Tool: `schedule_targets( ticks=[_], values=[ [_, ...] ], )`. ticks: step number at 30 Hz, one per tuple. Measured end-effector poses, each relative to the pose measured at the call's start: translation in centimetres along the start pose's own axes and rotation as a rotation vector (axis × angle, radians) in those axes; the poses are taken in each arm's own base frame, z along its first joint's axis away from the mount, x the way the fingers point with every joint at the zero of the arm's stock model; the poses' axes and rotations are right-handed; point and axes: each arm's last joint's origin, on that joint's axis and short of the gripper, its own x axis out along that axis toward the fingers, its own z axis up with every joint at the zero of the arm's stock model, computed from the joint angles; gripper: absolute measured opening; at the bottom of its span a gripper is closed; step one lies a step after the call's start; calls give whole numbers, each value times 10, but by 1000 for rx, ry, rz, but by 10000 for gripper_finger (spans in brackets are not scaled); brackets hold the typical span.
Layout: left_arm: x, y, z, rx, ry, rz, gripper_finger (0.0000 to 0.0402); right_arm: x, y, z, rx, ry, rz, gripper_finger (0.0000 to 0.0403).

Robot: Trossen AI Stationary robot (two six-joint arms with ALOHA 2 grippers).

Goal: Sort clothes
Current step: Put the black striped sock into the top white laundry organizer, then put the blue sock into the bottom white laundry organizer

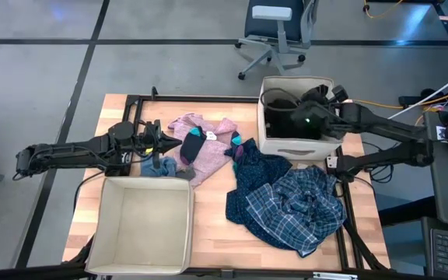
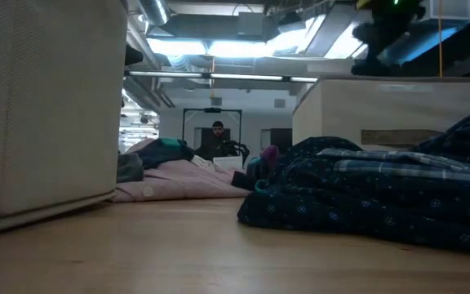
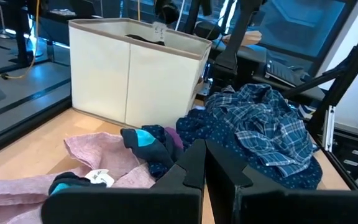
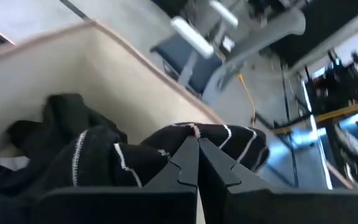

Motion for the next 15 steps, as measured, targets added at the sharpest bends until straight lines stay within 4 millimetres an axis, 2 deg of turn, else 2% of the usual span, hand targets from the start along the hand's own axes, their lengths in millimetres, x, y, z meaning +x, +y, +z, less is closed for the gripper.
schedule_targets(
  ticks=[4,8,11,15],
  values=[
    [0,1,0,0,-7,27,1,25,0,-7,52,70,-32,12],
    [0,0,4,-30,-15,30,1,41,-2,-11,59,116,-21,56],
    [2,-2,16,-14,-43,40,1,44,-6,-7,35,105,2,104],
    [14,-1,25,18,7,93,1,28,-16,1,72,52,102,168]
  ],
)
